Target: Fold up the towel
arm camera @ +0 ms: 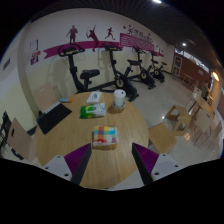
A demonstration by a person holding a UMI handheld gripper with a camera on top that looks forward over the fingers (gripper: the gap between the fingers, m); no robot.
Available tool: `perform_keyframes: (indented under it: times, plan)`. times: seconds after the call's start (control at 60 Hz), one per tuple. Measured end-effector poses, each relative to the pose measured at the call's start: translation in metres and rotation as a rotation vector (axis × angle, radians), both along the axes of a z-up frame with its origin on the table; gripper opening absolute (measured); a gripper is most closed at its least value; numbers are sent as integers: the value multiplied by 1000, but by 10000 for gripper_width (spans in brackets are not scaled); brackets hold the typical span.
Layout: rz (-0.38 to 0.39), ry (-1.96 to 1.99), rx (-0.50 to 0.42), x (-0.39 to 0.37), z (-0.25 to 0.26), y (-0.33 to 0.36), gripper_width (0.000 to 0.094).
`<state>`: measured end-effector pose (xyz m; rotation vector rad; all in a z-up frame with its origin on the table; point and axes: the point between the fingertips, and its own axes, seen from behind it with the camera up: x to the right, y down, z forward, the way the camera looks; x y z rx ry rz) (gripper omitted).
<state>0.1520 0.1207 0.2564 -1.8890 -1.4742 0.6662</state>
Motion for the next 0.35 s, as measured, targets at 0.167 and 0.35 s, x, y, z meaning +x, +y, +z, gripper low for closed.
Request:
perform_keyframes:
  times: [0.167, 0.35]
  plan:
    - [-4, 63, 4, 11, 24, -12, 859]
    - [-18, 87, 29, 14, 32, -10, 858]
